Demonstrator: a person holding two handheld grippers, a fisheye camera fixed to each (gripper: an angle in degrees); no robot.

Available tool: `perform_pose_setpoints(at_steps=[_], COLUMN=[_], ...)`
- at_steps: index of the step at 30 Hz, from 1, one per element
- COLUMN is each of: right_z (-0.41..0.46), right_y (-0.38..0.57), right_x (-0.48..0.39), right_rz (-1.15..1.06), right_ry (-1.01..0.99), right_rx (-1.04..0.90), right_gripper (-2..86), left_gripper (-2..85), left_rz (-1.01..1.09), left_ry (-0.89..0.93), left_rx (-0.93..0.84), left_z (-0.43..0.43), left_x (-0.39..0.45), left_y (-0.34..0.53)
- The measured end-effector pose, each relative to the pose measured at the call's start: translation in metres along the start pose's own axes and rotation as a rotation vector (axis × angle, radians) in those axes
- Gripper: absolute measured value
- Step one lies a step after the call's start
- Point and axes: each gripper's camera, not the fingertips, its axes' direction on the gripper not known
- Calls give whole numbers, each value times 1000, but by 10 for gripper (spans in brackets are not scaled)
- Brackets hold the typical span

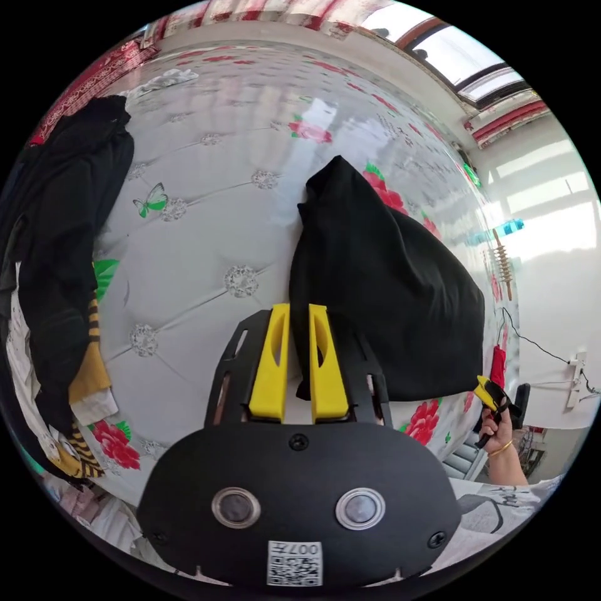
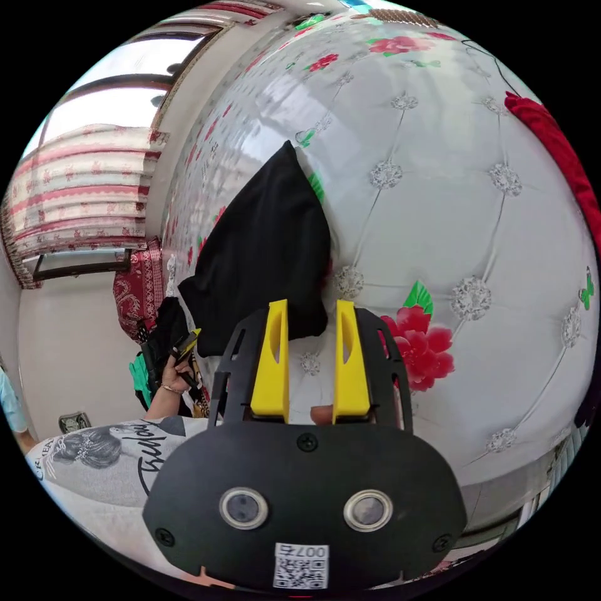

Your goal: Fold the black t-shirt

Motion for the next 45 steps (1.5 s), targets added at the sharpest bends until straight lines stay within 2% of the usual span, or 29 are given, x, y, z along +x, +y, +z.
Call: perform_pose_setpoints(at_steps=[2,5,10,13,15,17,21,22,24,26,29,32,35,38,40,43,45], right_z=[6,11,22,34,39,43,49,51,54,55,54,53,55,77,115,184,233], right_y=[2,3,14,9,6,4,3,3,1,-2,-15,-39,-65,-82,-78,-52,-34], right_x=[-2,1,-1,-8,-15,-23,-36,-39,-43,-52,-83,-141,-226,-330,-414,-493,-517], right_rz=[2,17,76,102,117,130,186,204,230,243,208,63,-189,-516,-796,-1093,-1193], right_ry=[34,-37,-147,-177,-179,-169,-178,-191,-206,-195,-115,40,136,210,261,270,277], right_rx=[23,17,64,71,81,86,111,121,131,140,151,119,93,37,-41,-186,-301], right_gripper=[70,64,59,57,54,50,42,41,39,37,33,24,14,8,6,4,3], left_gripper=[14,2,44,56,57,56,17,11,4,19,45,44,45,43,46,50,50], left_rz=[26,45,111,198,255,250,213,220,168,166,141,82,10,-67,-105,-138,-159], left_ry=[-26,-72,-3,84,136,106,-197,-174,-122,-82,-26,-10,-8,5,38,74,85], left_rx=[22,-2,171,246,204,129,-34,32,5,54,131,128,56,64,72,76,79], left_z=[-1,-3,-38,-43,-22,3,63,59,56,42,10,-7,-10,-24,-31,-41,-44], left_x=[4,13,29,51,69,78,79,77,69,63,44,16,-13,-38,-50,-68,-81], left_y=[8,21,11,-30,-69,-97,-126,-124,-122,-113,-83,-38,13,57,75,91,95])
